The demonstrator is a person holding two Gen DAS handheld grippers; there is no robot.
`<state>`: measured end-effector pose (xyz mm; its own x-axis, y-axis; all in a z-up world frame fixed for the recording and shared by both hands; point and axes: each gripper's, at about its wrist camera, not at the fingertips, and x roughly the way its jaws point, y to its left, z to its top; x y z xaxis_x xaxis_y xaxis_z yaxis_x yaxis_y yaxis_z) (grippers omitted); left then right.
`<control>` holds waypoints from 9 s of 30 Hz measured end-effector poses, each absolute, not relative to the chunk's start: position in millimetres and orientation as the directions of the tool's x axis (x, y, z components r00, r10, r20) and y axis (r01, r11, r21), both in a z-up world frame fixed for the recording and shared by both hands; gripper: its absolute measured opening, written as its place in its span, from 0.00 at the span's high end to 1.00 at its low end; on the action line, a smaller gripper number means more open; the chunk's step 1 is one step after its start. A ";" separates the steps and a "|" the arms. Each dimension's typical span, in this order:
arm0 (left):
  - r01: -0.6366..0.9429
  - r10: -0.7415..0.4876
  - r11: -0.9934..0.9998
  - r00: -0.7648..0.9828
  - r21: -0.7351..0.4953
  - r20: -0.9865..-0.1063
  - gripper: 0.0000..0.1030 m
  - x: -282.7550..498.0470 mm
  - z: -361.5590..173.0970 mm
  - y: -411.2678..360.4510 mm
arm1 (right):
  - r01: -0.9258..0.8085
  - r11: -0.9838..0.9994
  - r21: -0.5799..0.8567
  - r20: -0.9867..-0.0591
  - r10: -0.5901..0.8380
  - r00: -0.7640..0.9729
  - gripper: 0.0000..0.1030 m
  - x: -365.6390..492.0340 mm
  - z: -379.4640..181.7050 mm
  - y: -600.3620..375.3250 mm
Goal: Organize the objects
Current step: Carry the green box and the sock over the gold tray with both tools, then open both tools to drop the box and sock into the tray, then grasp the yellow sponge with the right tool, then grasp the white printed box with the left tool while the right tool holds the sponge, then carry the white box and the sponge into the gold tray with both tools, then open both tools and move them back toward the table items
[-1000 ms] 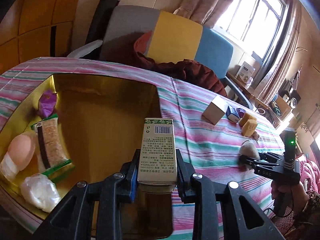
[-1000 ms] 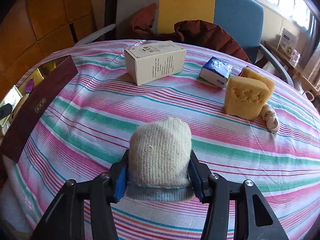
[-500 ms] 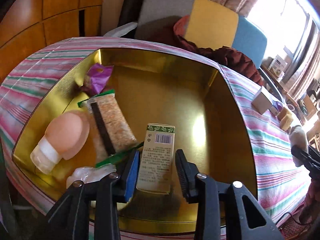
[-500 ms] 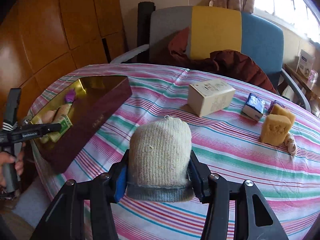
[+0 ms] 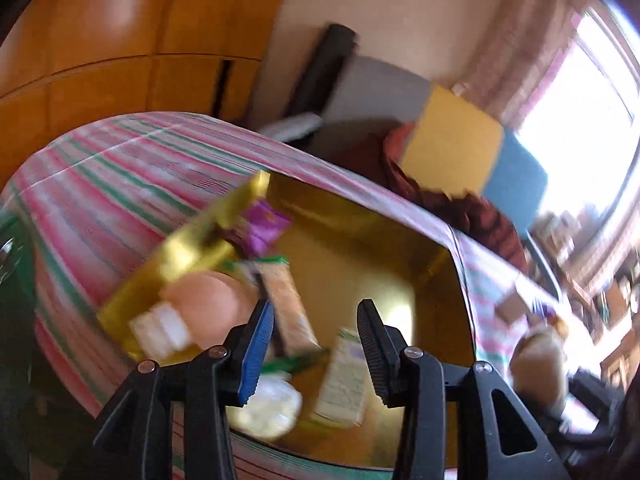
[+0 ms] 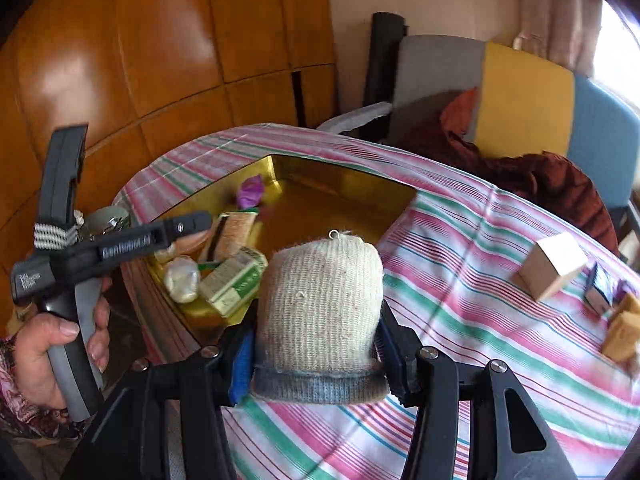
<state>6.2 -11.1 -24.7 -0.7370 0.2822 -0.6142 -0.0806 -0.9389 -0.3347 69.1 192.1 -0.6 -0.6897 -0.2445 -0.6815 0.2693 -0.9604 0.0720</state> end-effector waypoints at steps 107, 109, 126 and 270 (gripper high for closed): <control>-0.667 0.569 -0.724 -0.431 -0.177 -0.701 0.55 83.4 -28.9 209.0 | -0.588 -0.780 0.214 -0.838 0.163 -0.521 0.35 89.4 -71.3 561.5; -0.675 0.572 -0.716 -0.424 -0.176 -0.703 0.55 75.0 -26.0 223.2 | -0.578 -0.774 0.259 -0.837 0.119 -0.534 0.36 91.5 -69.8 560.6; -0.704 0.461 -0.704 -0.351 -0.094 -0.815 0.30 -49.9 -39.0 357.7 | -0.473 -0.838 0.272 -0.861 0.008 -0.508 0.35 78.0 -72.1 524.9; -0.002 0.289 -0.904 -0.740 -0.428 -0.607 0.42 -12.5 -24.8 -15.9 | 0.103 -0.935 0.339 -0.703 -0.324 -0.633 0.14 -37.8 -5.0 211.1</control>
<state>-12.5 -15.9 -24.8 -0.7401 0.2891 -0.6072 -0.0018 -0.9037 -0.4281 -37.8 211.1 -5.0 -0.6331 -0.3243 -0.7028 0.1027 -0.9352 0.3390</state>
